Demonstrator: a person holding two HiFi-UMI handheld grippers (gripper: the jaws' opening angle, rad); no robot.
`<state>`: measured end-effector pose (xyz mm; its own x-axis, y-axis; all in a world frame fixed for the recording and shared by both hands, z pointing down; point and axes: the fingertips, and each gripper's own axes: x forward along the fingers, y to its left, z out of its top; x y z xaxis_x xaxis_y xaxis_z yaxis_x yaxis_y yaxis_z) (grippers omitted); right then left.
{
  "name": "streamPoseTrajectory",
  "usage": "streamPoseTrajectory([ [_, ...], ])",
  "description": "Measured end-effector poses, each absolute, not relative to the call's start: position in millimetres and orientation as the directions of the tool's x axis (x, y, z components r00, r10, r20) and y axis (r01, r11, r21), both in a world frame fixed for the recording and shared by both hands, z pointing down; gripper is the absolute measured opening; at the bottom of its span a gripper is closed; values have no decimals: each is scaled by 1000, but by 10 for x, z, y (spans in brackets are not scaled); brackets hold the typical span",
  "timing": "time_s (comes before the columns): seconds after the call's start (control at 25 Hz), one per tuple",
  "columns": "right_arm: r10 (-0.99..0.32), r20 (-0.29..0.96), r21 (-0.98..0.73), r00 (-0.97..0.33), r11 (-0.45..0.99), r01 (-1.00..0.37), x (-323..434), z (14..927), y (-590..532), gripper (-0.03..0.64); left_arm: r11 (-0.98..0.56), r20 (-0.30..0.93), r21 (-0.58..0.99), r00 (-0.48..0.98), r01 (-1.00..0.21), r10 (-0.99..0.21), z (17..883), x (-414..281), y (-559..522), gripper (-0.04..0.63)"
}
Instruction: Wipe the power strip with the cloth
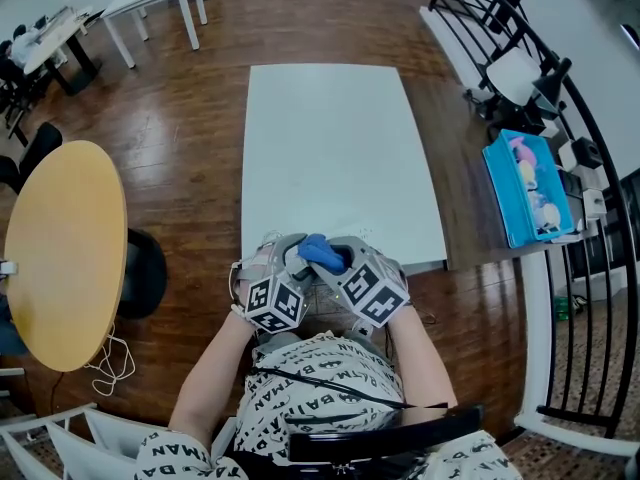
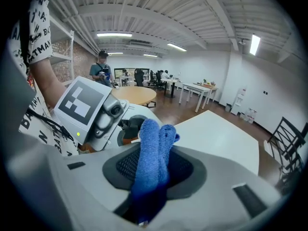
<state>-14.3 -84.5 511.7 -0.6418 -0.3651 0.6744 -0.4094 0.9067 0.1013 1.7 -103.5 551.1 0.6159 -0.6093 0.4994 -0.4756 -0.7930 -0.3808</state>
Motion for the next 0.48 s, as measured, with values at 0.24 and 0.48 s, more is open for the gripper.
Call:
streamPoseTrajectory([
  [0.24,-440,668,108,-600,855,-507,232,5118,-1030,137,-781,465,-385,627,-492,-625,5410,-30,-1003,287],
  [0.48,-538,676,151,-504,770,-620,868,5220,-1357,136,-778,440,-374,642,-505,-628,5335,-29,-995,287],
])
